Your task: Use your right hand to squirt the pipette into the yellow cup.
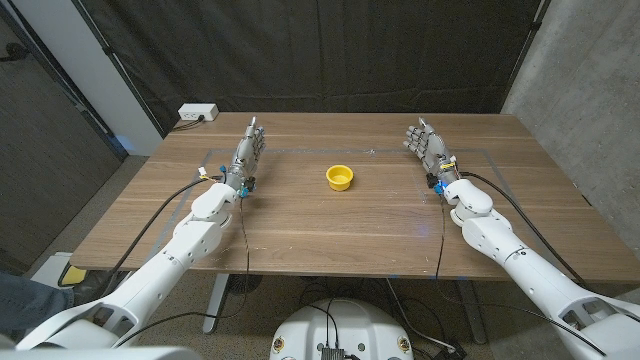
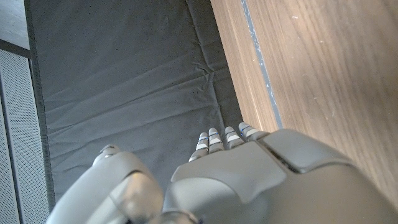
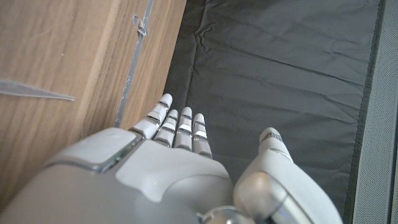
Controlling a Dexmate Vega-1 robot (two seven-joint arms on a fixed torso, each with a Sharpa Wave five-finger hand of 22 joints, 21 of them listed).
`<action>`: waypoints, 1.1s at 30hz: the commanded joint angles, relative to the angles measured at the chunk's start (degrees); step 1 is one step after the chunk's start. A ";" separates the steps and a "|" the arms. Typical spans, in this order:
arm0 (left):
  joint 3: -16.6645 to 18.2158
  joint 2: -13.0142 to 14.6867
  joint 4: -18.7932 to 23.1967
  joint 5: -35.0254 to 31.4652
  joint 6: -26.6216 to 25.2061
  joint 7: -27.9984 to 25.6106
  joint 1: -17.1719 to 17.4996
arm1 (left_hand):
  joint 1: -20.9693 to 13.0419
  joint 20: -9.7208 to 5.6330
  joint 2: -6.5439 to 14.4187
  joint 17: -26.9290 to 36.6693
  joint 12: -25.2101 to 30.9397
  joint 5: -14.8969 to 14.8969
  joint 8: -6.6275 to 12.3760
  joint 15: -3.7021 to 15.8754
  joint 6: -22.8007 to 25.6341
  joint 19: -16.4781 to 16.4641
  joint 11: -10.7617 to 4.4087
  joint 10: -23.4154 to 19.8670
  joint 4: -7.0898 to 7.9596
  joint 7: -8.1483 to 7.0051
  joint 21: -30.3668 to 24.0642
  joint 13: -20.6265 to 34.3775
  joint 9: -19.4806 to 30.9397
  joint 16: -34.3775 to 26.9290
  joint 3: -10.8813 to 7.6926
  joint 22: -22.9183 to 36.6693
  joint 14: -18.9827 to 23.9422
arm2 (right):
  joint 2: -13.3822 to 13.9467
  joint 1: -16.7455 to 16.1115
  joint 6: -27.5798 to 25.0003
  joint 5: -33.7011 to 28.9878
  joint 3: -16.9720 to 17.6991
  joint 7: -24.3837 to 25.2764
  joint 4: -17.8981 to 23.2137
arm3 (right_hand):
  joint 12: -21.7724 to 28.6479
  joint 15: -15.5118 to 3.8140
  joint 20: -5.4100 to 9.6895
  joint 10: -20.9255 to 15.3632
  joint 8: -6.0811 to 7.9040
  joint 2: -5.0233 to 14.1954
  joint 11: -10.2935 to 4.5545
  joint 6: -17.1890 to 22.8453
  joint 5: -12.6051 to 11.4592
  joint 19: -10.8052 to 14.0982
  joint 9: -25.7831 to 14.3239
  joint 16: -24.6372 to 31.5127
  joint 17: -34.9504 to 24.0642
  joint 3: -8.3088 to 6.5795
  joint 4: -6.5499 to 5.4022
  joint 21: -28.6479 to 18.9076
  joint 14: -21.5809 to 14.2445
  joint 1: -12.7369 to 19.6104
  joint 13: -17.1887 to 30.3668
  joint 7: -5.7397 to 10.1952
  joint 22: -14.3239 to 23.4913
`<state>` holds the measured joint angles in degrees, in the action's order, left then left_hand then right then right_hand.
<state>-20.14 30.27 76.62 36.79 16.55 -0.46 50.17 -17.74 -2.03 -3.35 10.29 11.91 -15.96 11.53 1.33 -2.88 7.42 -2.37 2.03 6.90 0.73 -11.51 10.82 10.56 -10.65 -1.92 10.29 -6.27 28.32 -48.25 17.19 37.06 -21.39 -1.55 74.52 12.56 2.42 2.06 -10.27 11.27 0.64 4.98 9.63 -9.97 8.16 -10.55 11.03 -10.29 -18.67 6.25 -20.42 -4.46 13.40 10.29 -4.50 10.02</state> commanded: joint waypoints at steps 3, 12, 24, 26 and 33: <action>1.43 1.73 3.22 0.62 -0.58 -0.58 2.53 | -0.44 -3.93 0.10 0.09 0.59 -0.52 0.55 -0.14 0.89 0.10 -0.04 -0.73 0.26 0.06 -0.33 0.05 0.09 -0.57 0.00 0.10 0.33 | -0.04 -4.92 5.19 -3.00 1.83 5.30 4.69 | 0.59 -0.54 1.66 -1.80 0.77 0.19 -0.04 2.18 -0.25 1.40 -0.28 0.56 -0.03 -0.46 0.54 -0.12 -1.52 1.54 0.30 0.25 0.20; 0.36 1.65 1.68 1.58 -0.57 4.54 0.62 | -0.76 -3.58 0.44 0.08 0.74 -0.65 0.70 -0.08 1.59 0.13 -0.02 -1.37 0.12 0.08 -0.28 0.04 0.09 -0.58 -0.03 0.09 0.71 | 2.69 -10.90 6.06 -6.70 3.96 11.69 12.29 | 1.23 -1.33 2.19 -4.41 1.29 0.68 -0.93 4.40 -0.55 4.21 -0.33 0.86 0.03 -1.58 2.64 0.01 -4.43 5.65 0.32 0.72 0.15; 0.38 2.19 3.57 -0.23 0.91 3.50 1.42 | -1.09 -3.39 0.80 0.07 0.82 -0.73 0.84 -0.09 2.35 0.16 0.06 -1.90 -0.02 0.10 -0.23 0.03 0.10 -0.60 -0.05 0.09 1.13 | 6.05 -18.08 5.41 -12.26 6.87 19.25 20.50 | 2.04 -2.20 2.51 -7.82 1.75 0.09 -1.46 7.16 -0.37 7.86 -0.40 1.26 -0.01 -1.94 3.42 -0.06 -8.08 9.51 0.37 1.16 0.18; 0.38 2.14 3.60 -0.17 0.97 3.53 1.44 | -1.13 -3.38 0.84 0.07 0.87 -0.74 0.84 -0.08 2.40 0.17 -0.05 -2.09 -0.03 0.10 -0.22 0.03 0.10 -0.60 -0.05 0.09 1.17 | 6.20 -18.94 5.65 -13.33 7.33 20.43 21.32 | 2.12 -2.42 2.57 -8.21 1.85 0.03 -1.47 7.66 -0.35 8.28 -0.41 1.35 -0.02 -1.93 3.40 -0.07 -8.64 9.85 0.37 1.19 0.19; 0.16 1.91 4.02 -0.53 0.89 2.97 1.49 | -1.28 -3.18 0.99 0.07 0.85 -0.77 0.84 -0.05 2.60 0.22 0.08 -2.23 -0.10 0.07 -0.19 0.03 0.10 -0.60 -0.05 0.10 1.36 | 7.11 -21.71 5.72 -14.48 9.04 22.16 23.84 | 2.16 -2.42 2.61 -8.65 1.87 -0.09 -1.83 8.19 -0.31 8.62 -0.43 1.22 -0.05 -1.86 3.33 0.08 -8.89 10.41 0.38 1.55 0.20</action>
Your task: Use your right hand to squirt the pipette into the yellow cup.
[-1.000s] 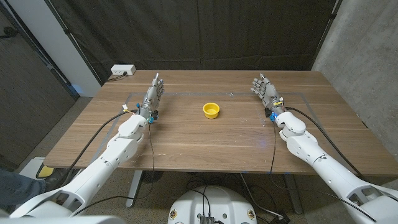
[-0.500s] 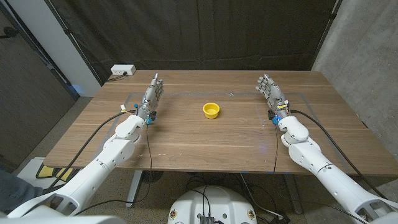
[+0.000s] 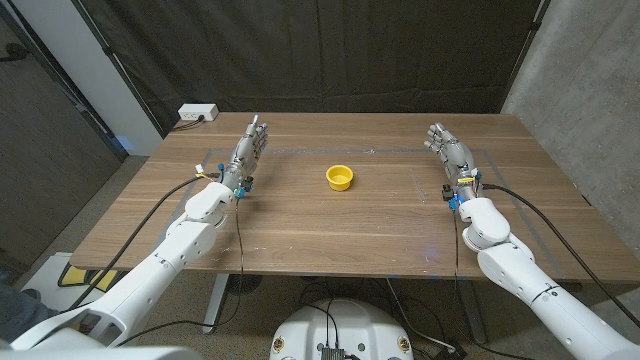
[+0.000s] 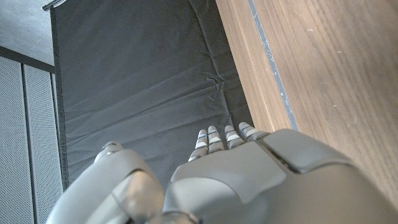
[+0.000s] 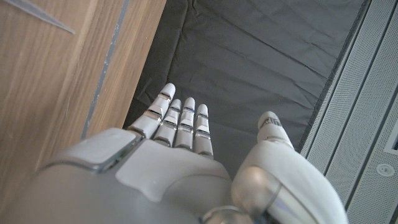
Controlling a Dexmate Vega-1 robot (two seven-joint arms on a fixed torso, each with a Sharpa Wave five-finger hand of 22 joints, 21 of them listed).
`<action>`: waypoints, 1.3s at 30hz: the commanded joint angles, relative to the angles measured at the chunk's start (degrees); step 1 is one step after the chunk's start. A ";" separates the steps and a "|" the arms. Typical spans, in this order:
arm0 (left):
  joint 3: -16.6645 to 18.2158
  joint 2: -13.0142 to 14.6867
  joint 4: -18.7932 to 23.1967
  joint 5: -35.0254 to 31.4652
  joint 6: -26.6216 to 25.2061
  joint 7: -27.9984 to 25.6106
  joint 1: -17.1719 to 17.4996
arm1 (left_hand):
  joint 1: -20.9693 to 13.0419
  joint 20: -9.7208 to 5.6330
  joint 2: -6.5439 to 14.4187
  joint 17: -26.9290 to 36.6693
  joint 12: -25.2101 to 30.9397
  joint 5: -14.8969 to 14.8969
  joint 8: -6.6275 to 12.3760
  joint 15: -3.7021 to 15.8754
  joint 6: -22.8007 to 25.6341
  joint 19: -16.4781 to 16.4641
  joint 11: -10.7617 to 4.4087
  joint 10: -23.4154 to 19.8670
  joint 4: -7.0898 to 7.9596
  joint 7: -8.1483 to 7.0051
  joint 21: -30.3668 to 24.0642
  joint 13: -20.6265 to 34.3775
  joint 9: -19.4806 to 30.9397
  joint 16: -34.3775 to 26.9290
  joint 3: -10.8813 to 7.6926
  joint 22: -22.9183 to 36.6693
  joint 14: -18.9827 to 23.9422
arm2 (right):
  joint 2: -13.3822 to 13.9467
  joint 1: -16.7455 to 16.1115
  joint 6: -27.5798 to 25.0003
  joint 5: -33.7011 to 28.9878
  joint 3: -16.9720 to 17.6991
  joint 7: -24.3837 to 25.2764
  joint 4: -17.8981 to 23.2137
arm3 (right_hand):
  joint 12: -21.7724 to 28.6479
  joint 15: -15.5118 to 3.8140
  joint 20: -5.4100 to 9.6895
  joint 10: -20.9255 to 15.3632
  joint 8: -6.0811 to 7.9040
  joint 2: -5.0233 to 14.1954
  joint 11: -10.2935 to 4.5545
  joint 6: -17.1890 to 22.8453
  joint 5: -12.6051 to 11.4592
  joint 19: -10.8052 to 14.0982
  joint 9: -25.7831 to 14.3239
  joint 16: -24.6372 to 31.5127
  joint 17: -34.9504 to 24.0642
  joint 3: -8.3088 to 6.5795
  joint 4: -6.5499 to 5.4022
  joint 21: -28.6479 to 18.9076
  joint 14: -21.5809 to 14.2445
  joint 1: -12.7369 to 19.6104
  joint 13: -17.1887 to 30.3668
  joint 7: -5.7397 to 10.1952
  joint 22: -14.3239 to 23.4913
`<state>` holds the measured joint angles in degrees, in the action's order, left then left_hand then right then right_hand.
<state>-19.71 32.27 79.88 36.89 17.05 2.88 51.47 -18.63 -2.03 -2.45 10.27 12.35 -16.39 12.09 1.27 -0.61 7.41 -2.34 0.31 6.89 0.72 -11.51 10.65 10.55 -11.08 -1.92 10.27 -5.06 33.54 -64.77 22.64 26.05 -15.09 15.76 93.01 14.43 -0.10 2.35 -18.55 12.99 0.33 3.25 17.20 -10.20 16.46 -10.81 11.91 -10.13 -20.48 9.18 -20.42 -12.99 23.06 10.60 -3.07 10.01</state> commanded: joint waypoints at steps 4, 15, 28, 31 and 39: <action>-0.52 -0.10 0.65 -0.97 0.28 -0.40 -0.08 | -0.47 -3.13 0.16 0.08 0.40 -0.35 0.28 -0.02 0.43 0.22 0.15 -0.56 -0.12 0.09 -0.19 0.19 0.11 -0.15 -0.05 0.11 0.21 | 2.13 -6.65 0.53 -3.57 3.71 5.42 6.39 | 0.31 0.07 2.30 -0.53 0.15 0.16 -0.02 0.77 -0.06 0.37 -0.18 0.35 -0.23 0.03 0.32 0.16 -0.55 0.81 0.08 0.12 0.22; -0.98 0.08 1.42 -2.12 -0.34 -1.33 -0.52 | -0.70 -2.98 0.38 0.08 0.34 -0.38 0.27 -0.23 0.73 0.36 0.13 -0.73 -0.22 0.22 -0.12 0.19 0.12 -0.10 -0.02 0.12 0.38 | 3.39 -10.59 0.50 -6.30 5.80 7.06 9.52 | 0.60 -0.58 2.71 -2.19 0.07 0.12 -0.22 1.81 0.09 2.71 -0.25 0.77 -0.39 0.46 -0.12 -0.02 -2.81 1.46 0.10 0.35 0.24; -1.50 -0.77 1.66 -2.96 0.24 -2.28 -0.48 | -1.14 -3.70 0.69 0.07 0.34 -0.40 0.24 -0.19 1.16 -0.57 0.43 -1.15 -0.42 0.45 -0.45 0.19 0.13 -0.13 -0.01 0.12 0.89 | 3.43 -14.03 -0.33 -11.00 7.86 10.45 12.40 | 0.93 -0.76 2.74 -3.70 0.38 0.37 -0.17 3.42 0.14 3.56 -0.32 0.86 -0.48 0.62 -0.29 0.17 -3.90 2.12 0.11 0.62 0.25; -1.26 -0.89 2.41 -2.38 0.35 -2.53 0.36 | -1.23 -3.74 0.74 0.07 0.34 -0.40 0.22 -0.23 1.21 -0.83 0.62 -1.25 -0.47 0.63 -0.53 0.19 0.13 -0.12 0.00 0.11 0.96 | 4.15 -15.24 -3.13 -13.82 8.15 12.09 14.52 | 1.02 -0.76 2.72 -4.15 0.51 0.47 -0.11 4.02 0.14 3.67 -0.34 0.89 -0.51 0.67 -0.34 0.29 -4.24 2.31 0.12 0.78 0.25; -0.93 0.57 4.46 -1.66 -0.32 -1.75 1.85 | -1.48 -3.80 0.87 0.07 0.32 -0.41 0.17 -0.36 1.31 -0.99 0.67 -1.41 -0.58 0.72 -0.54 0.19 0.13 -0.07 -0.01 0.10 1.06 | 4.62 -17.95 -7.46 -19.69 8.89 15.99 18.41 | 1.17 -1.03 2.96 -5.06 0.72 0.91 -0.33 5.27 0.07 4.43 -0.39 1.02 -0.57 0.64 -0.35 0.37 -5.19 3.10 0.15 1.38 0.30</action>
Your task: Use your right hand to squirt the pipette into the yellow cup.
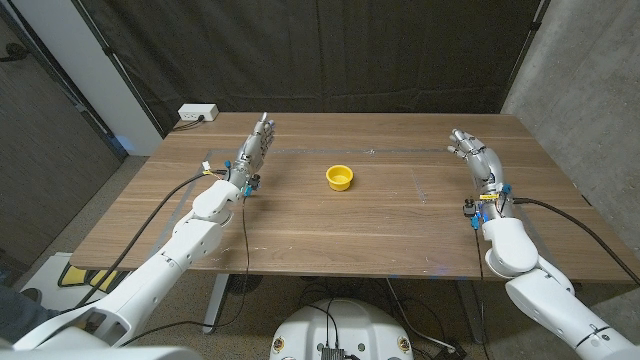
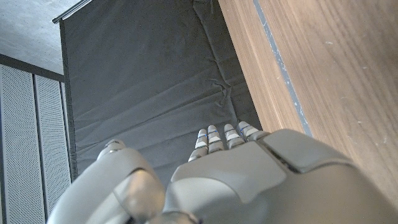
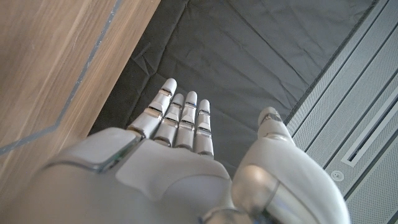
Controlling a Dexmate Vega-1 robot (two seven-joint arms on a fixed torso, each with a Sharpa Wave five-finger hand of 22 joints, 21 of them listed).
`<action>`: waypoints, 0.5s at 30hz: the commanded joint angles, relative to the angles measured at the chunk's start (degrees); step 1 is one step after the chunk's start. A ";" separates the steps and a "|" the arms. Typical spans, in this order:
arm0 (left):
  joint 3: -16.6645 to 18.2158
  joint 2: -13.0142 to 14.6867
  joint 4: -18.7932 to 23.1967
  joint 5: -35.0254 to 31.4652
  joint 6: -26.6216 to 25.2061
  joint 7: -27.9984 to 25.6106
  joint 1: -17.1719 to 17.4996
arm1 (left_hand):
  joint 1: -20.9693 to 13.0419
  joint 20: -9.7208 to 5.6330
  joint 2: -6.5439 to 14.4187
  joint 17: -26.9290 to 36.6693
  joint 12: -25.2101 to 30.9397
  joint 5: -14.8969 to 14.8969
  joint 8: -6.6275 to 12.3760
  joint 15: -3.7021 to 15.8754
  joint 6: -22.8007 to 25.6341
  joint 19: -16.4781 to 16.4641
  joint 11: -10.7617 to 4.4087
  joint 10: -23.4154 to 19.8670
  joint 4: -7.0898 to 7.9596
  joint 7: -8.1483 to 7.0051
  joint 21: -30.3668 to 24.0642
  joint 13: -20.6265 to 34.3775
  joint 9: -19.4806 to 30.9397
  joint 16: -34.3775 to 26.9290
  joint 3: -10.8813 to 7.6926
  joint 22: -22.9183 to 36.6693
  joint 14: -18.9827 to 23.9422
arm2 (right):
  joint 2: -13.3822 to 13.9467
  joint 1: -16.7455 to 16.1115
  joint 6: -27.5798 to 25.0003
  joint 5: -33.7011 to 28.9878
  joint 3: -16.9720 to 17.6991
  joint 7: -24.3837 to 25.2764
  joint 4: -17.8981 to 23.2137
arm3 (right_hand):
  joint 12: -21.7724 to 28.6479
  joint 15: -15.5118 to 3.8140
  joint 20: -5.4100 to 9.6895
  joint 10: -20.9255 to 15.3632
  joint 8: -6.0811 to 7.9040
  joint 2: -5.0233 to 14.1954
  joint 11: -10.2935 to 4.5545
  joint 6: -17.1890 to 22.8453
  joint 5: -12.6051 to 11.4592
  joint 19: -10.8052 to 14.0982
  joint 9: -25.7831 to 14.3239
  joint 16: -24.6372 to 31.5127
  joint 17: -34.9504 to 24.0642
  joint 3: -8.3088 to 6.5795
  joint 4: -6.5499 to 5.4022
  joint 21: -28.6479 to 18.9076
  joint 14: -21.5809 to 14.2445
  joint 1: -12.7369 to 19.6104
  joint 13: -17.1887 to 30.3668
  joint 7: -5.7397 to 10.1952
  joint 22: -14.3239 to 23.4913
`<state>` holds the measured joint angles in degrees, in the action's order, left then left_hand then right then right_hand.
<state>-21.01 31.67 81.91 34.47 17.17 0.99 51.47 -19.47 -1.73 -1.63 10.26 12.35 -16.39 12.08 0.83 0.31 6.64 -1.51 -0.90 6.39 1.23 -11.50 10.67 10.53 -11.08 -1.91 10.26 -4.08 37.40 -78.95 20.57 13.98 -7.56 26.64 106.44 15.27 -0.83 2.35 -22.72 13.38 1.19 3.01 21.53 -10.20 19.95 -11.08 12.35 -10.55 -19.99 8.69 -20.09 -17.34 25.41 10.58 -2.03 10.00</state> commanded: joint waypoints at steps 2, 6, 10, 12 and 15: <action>0.64 1.38 3.18 0.75 -0.23 -0.18 2.29 | -0.71 -4.05 0.09 0.08 0.32 -0.41 0.20 0.12 0.49 -0.20 -0.21 -0.24 -0.11 0.24 -0.52 0.18 0.14 -0.10 -0.01 0.11 0.17 | 1.19 -4.87 -7.54 -9.97 1.89 6.54 6.73 | 0.35 -0.33 3.02 -1.06 0.36 0.07 -0.07 1.18 0.06 1.06 -0.13 0.57 -0.15 0.16 0.19 0.08 -0.98 0.95 0.17 0.38 0.32; 0.74 1.81 3.70 0.26 0.44 -0.14 2.64 | -0.86 -3.72 0.20 0.07 0.27 -0.41 0.19 0.14 0.61 0.00 -0.37 -0.24 -0.18 0.19 -0.41 0.18 0.15 -0.05 -0.02 0.11 0.18 | 2.24 -6.66 -11.79 -12.82 2.43 7.46 9.56 | 0.37 -0.37 2.99 -1.28 0.45 0.14 -0.06 1.60 0.04 1.19 -0.15 0.55 -0.15 0.14 0.26 0.14 -1.17 1.27 0.18 0.50 0.34; 0.72 1.53 3.48 0.89 0.47 0.19 2.86 | -0.97 -3.65 0.28 0.08 0.27 -0.41 0.16 0.12 0.65 0.01 -0.29 -0.34 -0.22 0.18 -0.39 0.18 0.15 -0.05 -0.03 0.11 0.28 | 3.12 -7.59 -14.91 -14.16 2.59 7.33 11.38 | 0.02 -0.01 2.58 -0.91 0.27 0.08 -0.22 1.82 0.03 0.34 -0.19 -0.33 -0.10 0.26 0.34 0.83 0.36 1.96 0.19 0.56 0.35; 0.60 1.67 3.52 0.92 0.26 0.43 2.86 | -1.02 -3.62 0.32 0.08 0.29 -0.40 0.18 0.10 0.76 -0.02 -0.25 -0.45 -0.24 0.16 -0.39 0.18 0.15 -0.06 -0.03 0.11 0.33 | 3.55 -7.95 -17.15 -15.35 2.59 7.63 12.54 | -0.22 -0.23 2.59 -0.49 0.19 -0.04 -0.06 1.87 0.06 0.03 -0.21 -0.63 -0.07 0.38 0.33 1.09 0.91 2.11 0.19 0.62 0.35; 0.62 1.59 3.37 1.10 0.56 0.75 2.88 | -1.09 -3.49 0.39 0.08 0.29 -0.40 0.22 0.13 0.93 -0.01 -0.28 -0.51 -0.26 0.20 -0.38 0.18 0.15 -0.05 -0.03 0.11 0.37 | 4.09 -8.23 -20.86 -17.65 2.30 8.37 14.28 | -0.42 -0.26 2.66 -0.18 0.23 -0.27 -0.21 2.23 0.08 -0.06 -0.23 -0.75 -0.04 0.55 0.32 1.27 1.00 2.18 0.19 0.96 0.35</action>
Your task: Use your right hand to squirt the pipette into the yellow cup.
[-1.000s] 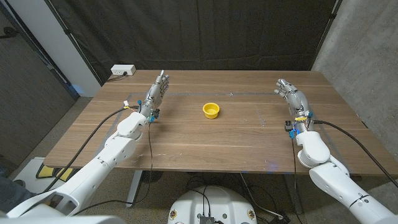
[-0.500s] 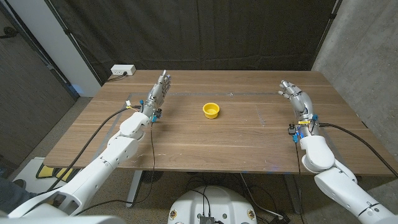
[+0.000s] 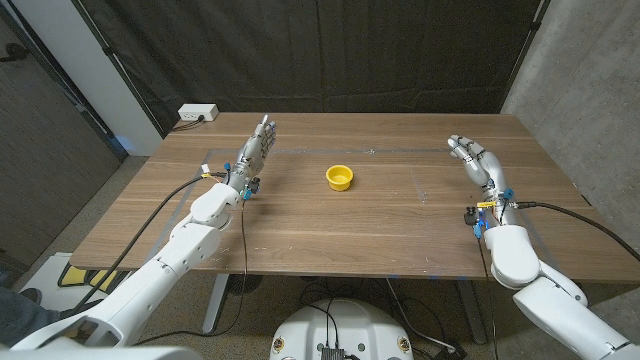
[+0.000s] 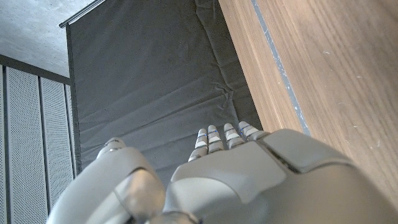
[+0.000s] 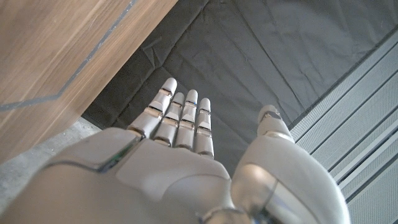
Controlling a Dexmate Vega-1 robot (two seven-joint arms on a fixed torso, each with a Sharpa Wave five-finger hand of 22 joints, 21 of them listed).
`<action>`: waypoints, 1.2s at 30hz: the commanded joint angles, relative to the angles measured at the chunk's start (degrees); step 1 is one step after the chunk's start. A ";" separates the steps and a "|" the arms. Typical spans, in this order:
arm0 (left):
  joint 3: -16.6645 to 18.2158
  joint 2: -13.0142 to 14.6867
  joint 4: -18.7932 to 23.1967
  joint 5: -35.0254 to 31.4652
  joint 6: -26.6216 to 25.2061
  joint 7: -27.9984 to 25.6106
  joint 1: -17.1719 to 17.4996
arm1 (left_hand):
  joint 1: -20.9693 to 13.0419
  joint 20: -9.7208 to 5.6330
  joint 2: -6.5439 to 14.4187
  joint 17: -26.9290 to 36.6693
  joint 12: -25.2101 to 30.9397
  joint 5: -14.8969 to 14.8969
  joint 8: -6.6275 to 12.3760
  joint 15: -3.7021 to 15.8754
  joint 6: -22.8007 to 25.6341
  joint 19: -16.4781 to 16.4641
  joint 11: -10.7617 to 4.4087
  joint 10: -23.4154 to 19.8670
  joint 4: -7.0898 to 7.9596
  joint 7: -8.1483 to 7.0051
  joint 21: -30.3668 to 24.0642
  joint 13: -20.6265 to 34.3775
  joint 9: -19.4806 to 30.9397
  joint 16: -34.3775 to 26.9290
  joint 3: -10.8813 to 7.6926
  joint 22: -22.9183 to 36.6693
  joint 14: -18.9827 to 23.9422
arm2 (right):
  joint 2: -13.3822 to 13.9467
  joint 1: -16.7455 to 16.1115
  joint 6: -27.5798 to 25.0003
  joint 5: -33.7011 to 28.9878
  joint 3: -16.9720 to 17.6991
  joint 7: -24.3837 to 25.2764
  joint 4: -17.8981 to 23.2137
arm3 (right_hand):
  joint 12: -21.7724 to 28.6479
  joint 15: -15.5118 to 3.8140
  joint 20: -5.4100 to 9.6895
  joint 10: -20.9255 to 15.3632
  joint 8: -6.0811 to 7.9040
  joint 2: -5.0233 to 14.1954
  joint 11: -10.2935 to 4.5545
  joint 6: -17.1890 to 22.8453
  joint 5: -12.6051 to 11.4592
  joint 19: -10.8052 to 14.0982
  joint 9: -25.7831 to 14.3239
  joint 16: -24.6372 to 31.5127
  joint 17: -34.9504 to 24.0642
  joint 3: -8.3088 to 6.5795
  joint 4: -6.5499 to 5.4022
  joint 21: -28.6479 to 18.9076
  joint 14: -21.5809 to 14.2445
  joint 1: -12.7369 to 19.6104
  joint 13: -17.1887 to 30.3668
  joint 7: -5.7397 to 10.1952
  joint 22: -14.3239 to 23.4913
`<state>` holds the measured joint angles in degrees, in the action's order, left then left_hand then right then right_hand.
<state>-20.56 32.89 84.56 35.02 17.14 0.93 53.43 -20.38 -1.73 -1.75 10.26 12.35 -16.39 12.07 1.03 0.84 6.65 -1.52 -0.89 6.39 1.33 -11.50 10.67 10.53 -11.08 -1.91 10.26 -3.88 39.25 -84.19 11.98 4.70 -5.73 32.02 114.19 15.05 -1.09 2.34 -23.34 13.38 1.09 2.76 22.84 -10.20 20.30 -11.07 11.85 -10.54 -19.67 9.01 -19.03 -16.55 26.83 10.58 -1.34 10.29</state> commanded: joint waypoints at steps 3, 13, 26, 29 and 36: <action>0.34 0.32 0.76 0.37 0.80 0.28 1.11 | -0.36 -3.38 0.71 0.09 0.29 -0.38 0.34 0.37 0.95 -0.02 -0.97 -0.74 -0.32 -0.49 -0.35 0.18 0.16 0.03 -0.04 0.12 0.16 | 2.74 -3.20 -16.05 -10.30 0.11 3.50 8.20 | -0.26 0.05 2.67 0.42 0.56 -0.37 0.25 2.01 0.03 -0.36 -0.26 -0.33 0.01 0.31 0.10 0.35 0.17 1.07 0.19 0.22 0.06; 0.41 0.44 -0.54 1.26 1.52 2.31 0.89 | -0.64 -3.40 1.02 0.09 0.28 -0.32 0.36 0.84 1.42 0.06 -1.16 -1.06 -0.41 -0.81 -0.28 0.19 0.16 0.23 -0.04 0.14 -0.19 | 3.31 -3.04 -24.79 -12.90 -1.48 4.26 11.61 | -1.30 1.05 1.57 1.77 0.35 -2.24 -0.14 3.42 -0.49 -2.44 -0.46 -1.65 0.24 0.66 0.61 2.47 3.18 4.39 0.20 1.84 0.03; 0.47 1.13 -0.64 1.75 1.25 3.56 1.14 | -0.87 -3.02 1.25 0.09 0.22 -0.25 0.41 0.85 1.94 0.24 -1.44 -1.22 -0.48 -0.68 -0.19 0.19 0.17 0.25 0.00 0.15 -0.12 | 4.76 -1.91 -34.40 -14.90 -4.47 4.21 14.04 | -2.26 1.79 0.99 3.78 0.83 -2.24 -0.88 6.05 -0.64 -4.12 -0.68 -1.84 0.23 0.81 0.26 4.14 5.72 6.15 0.21 4.10 0.03; 0.61 1.27 -0.52 1.93 1.20 3.65 1.28 | -0.92 -2.94 1.29 0.09 0.24 -0.24 0.38 0.82 1.97 0.29 -1.43 -1.34 -0.50 -0.69 -0.17 0.20 0.17 0.25 0.01 0.15 -0.09 | 5.08 -1.30 -35.34 -14.55 -5.03 3.91 14.03 | -2.39 1.77 1.01 4.10 0.94 -2.31 -0.97 6.50 -0.64 -4.20 -0.69 -1.84 0.23 0.86 0.24 4.28 5.96 6.31 0.21 4.13 0.03; 0.80 1.84 0.40 1.60 1.68 3.82 1.65 | -1.01 -2.76 1.39 0.09 0.22 -0.20 0.35 0.79 2.12 0.33 -1.38 -1.45 -0.52 -0.64 -0.15 0.20 0.18 0.23 0.05 0.16 0.00 | 5.50 1.13 -40.06 -15.94 -8.38 4.19 13.81 | -2.56 2.08 0.79 4.56 1.25 -2.49 -1.57 7.79 -0.68 -4.69 -0.72 -1.80 0.25 0.95 0.27 4.77 6.49 6.88 0.21 4.44 0.03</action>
<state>-19.98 34.03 84.09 36.72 18.45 4.17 54.64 -21.03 -1.73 -0.34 10.26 12.35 -16.38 12.08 1.54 2.37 6.66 -2.54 -1.93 5.99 0.81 -11.50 10.81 10.53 -11.08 -2.00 10.26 -3.81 43.84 -85.60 -20.82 -9.52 -10.37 36.35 127.40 12.60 1.03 2.37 -18.84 14.21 -1.50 1.32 29.94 -10.42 16.01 -11.61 10.35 -10.13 -18.97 9.25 -14.59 -10.34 32.88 10.57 3.03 10.13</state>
